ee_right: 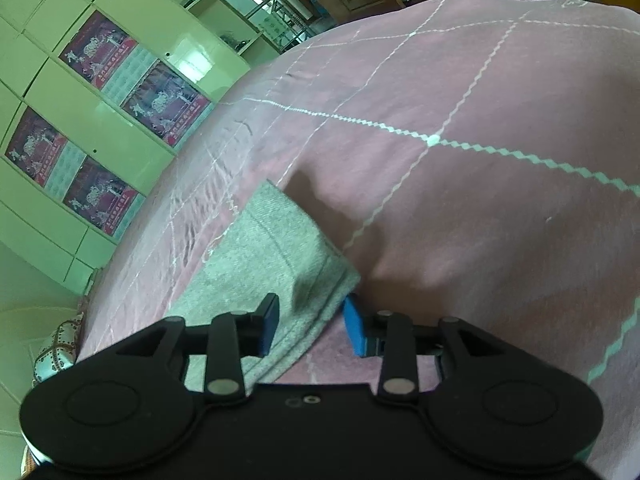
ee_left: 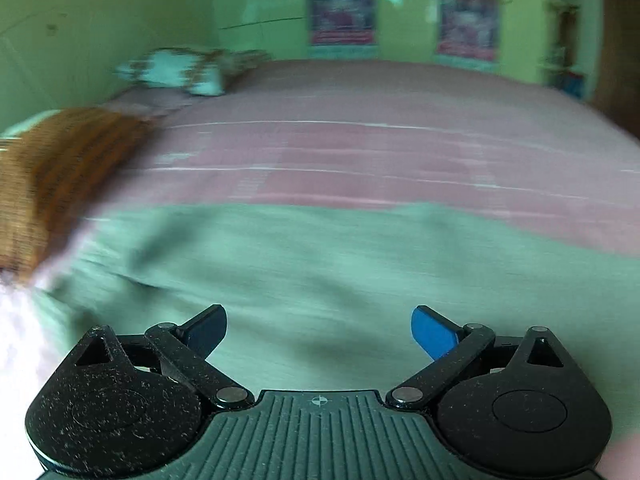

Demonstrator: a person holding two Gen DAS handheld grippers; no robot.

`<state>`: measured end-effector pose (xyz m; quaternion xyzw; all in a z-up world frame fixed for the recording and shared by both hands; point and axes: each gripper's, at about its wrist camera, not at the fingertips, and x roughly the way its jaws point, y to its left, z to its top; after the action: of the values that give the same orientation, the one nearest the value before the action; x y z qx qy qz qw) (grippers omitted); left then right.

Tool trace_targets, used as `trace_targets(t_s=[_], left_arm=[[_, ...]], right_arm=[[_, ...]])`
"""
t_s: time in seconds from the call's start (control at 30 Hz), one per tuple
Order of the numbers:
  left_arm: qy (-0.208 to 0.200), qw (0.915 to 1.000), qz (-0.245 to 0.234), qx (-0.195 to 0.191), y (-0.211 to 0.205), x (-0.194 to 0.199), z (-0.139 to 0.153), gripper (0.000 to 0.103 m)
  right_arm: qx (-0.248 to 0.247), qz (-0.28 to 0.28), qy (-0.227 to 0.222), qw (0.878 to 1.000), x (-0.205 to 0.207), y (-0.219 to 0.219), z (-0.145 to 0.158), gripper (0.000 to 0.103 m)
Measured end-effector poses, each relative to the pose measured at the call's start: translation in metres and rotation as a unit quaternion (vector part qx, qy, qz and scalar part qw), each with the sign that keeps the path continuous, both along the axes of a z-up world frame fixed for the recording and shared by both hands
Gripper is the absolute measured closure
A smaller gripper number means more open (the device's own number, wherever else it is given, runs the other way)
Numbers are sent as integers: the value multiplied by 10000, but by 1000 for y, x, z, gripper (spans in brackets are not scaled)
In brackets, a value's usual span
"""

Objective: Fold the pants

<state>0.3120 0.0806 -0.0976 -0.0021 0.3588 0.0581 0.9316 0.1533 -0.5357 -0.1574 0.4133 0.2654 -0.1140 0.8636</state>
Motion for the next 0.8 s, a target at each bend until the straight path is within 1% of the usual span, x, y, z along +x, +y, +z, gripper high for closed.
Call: trace_targets(t_s=[0.1, 0.2, 0.3, 0.37, 0.4, 0.47, 0.6, 0.7, 0.73, 0.8], left_arm=[[82, 9981, -424, -435, -71, -9, -4, 5], [231, 9932, -922, -676, -145, -17, -9, 5], [313, 9884, -1349, -618, -214, -30, -14, 5], [432, 9857, -1548, -514, -247, -36, -20, 5], [537, 9855, -1563, -375, -258, -38, -25, 5], [496, 9877, -1483, -94, -268, -43, -33, 3], [506, 9894, -1342, -239, -264, -47, -25, 2], [577, 9890, -1338, -237, -269, -44, -31, 1], [586, 9891, -1322, -274, -267, -43, -32, 0], [577, 9893, -1318, -239, -272, -41, -36, 0]], right_arm=[[148, 32, -57, 9999, -5, 4, 1, 69], [182, 11, -53, 9998, -9, 7, -1, 68], [316, -3, -118, 9994, -12, 3, -1, 68], [325, 10, -129, 9994, -13, 3, -1, 68], [340, 20, -139, 9993, -13, 2, -2, 68], [392, 15, -169, 9991, -14, 4, -2, 68], [504, 16, -307, 9983, -16, 1, -3, 68], [698, -23, -541, 9961, -18, -2, -6, 66], [739, -62, -546, 9957, -18, -3, -7, 70], [819, -100, -533, 9952, -18, -6, -10, 72]])
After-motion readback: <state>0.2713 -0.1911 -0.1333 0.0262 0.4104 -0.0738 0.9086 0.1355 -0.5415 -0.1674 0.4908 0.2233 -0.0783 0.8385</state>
